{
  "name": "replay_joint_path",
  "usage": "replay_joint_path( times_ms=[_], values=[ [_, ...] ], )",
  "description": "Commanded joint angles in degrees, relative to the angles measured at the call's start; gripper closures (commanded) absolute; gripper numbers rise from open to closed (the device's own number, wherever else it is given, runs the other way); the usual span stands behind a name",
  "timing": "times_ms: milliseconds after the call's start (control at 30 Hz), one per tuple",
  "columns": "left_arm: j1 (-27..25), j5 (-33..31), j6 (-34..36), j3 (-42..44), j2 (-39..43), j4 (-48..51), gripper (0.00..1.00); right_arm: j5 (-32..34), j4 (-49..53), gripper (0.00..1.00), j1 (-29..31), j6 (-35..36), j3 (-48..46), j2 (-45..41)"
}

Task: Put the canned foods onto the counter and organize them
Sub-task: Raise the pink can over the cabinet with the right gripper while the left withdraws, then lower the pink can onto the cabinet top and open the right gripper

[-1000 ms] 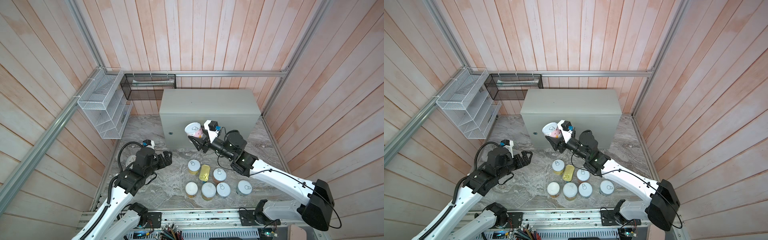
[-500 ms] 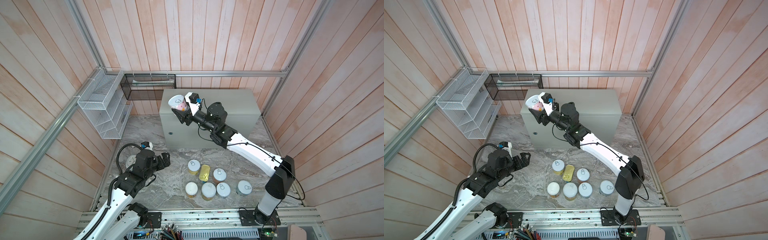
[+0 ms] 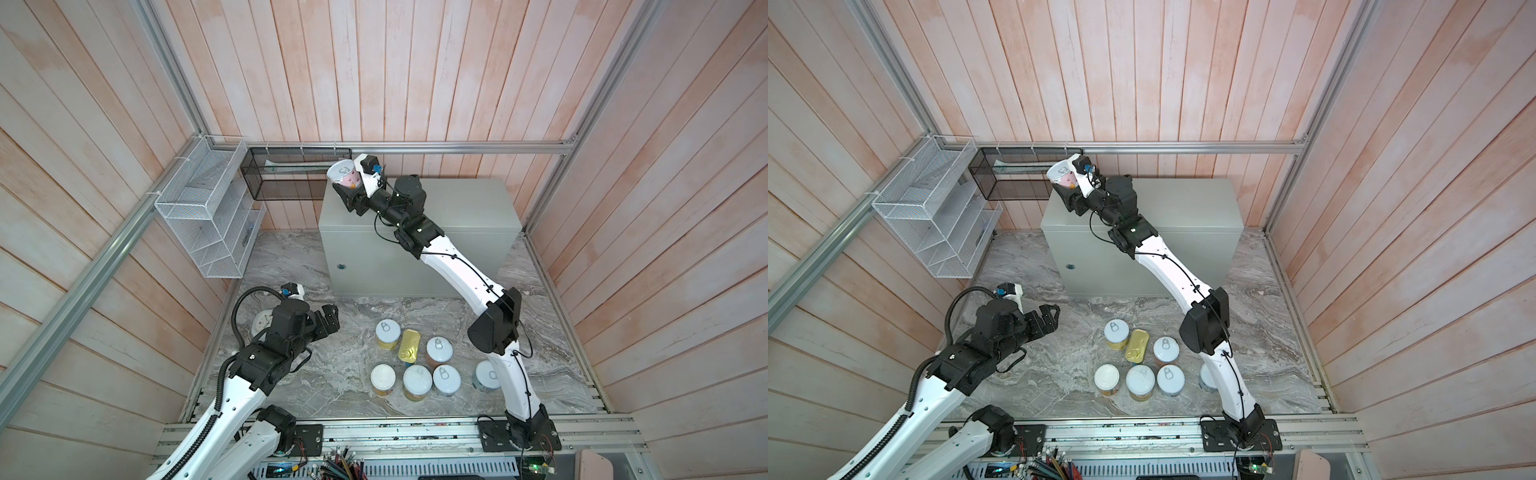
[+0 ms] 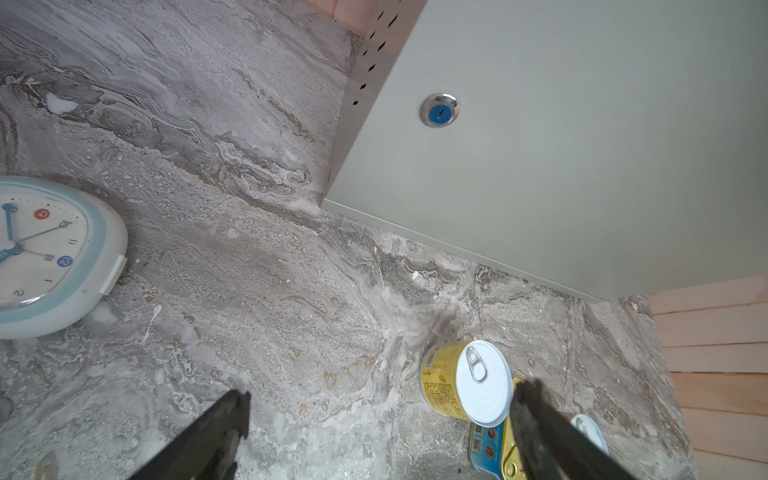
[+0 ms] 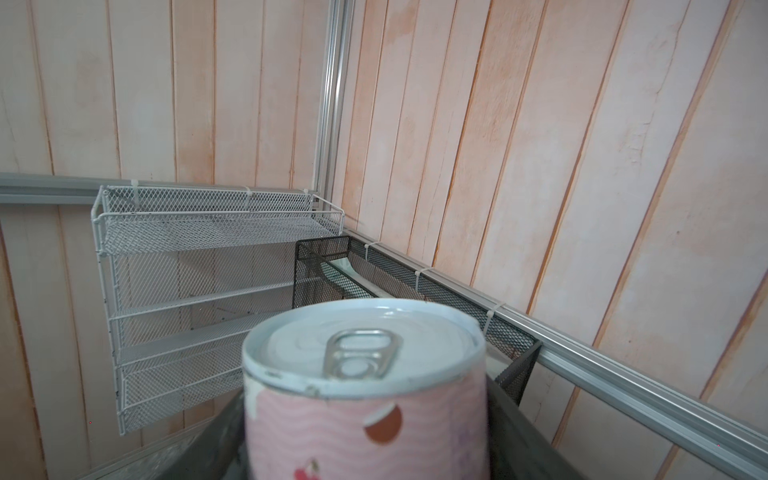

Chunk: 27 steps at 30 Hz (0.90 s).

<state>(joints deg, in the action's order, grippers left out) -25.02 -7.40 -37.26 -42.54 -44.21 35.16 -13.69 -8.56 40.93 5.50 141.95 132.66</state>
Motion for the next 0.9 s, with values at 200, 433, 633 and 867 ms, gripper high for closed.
replay_joint_path(
  times_ms=[200, 433, 633, 867],
  values=[
    [0.23, -2.71, -0.33, -0.79, 0.49, 1.44, 0.00, -1.57, -4.71, 0.31, -2.42, -2.31, 4.83, 3.64],
    [0.28, -2.65, -1.49, -0.37, 1.28, 2.37, 0.00, -2.20, -4.68, 0.26, -2.71, -2.52, 4.49, 4.45],
    [0.24, -2.12, -2.38, 0.01, 2.36, 2.35, 0.00, -1.63, -3.40, 0.17, -2.75, -3.39, 3.06, 3.20],
    [0.23, -1.66, -2.98, 0.09, 3.43, 2.94, 0.00, -1.09, -2.50, 0.12, -2.76, -3.00, 0.78, 1.47]
  ],
)
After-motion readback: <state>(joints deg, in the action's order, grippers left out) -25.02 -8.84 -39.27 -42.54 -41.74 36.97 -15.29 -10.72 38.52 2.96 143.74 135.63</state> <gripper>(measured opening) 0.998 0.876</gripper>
